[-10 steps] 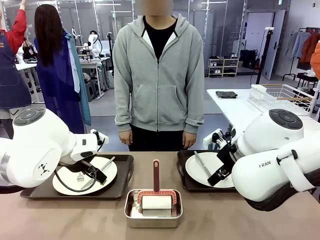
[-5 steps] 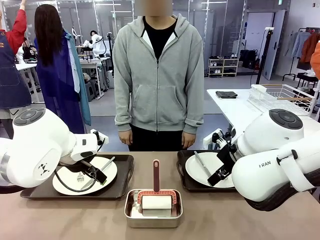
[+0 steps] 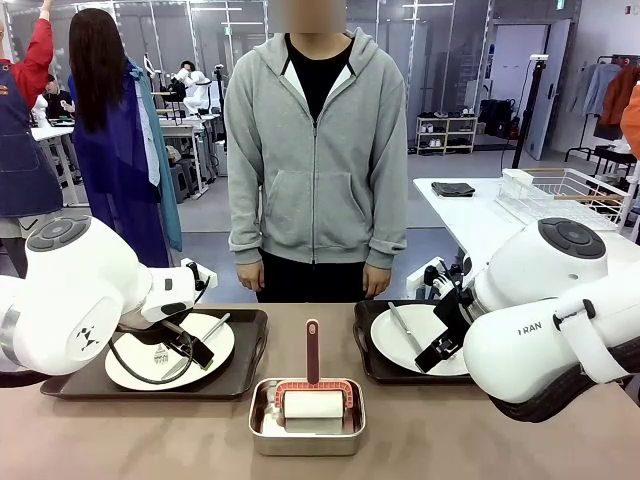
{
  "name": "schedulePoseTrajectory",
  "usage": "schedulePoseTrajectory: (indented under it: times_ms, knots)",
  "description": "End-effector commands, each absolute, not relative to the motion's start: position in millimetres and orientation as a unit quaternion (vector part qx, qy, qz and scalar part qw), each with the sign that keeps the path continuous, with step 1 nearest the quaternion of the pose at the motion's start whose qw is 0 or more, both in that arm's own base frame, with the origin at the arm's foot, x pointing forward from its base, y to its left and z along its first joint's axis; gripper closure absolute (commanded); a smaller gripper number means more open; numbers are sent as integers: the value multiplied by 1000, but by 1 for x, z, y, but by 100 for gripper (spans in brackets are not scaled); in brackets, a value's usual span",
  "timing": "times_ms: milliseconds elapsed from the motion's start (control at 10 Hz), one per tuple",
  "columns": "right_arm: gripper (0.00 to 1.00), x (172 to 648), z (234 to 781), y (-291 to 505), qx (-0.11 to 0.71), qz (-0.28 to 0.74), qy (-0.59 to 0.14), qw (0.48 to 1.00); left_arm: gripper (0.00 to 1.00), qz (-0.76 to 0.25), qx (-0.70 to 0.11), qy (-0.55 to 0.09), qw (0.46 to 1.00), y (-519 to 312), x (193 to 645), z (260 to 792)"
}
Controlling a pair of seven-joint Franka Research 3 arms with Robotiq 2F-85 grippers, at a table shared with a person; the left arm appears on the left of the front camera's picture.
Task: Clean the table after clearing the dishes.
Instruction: When the left (or right) Handle tray is removed, use the left hand (or right hand) to clean the left (or right) side of the table with the Lint Roller.
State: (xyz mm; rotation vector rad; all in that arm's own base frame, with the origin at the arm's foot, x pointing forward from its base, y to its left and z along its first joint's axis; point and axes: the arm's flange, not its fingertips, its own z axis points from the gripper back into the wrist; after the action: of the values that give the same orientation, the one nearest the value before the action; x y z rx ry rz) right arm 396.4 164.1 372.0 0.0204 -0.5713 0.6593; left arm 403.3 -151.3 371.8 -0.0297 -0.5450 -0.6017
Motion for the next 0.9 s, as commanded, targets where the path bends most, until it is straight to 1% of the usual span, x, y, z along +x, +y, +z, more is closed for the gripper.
schedulePoseTrajectory:
  times_ms: [0,200,300,400,500,700,800]
  knots:
    - [0,396,372,165,10,319,-277,906,0,-292,-14,-265,919,-151,403,372]
    - [0,396,372,164,10,319,-277,906,0,-293,-14,-265,919,-151,403,372]
    - [0,410,391,158,41,322,-275,905,0,-315,-25,-241,918,-149,417,390]
    - [0,423,408,147,97,311,-263,908,0,-310,-94,-215,921,-141,427,410]
    - [0,430,423,131,179,295,-251,904,0,-308,-154,-185,921,-128,432,426]
    - [0,429,435,87,296,231,-244,894,0,-278,-313,-138,898,-88,434,439]
    - [0,426,435,69,352,198,-230,886,0,-257,-378,-117,882,-63,435,439]
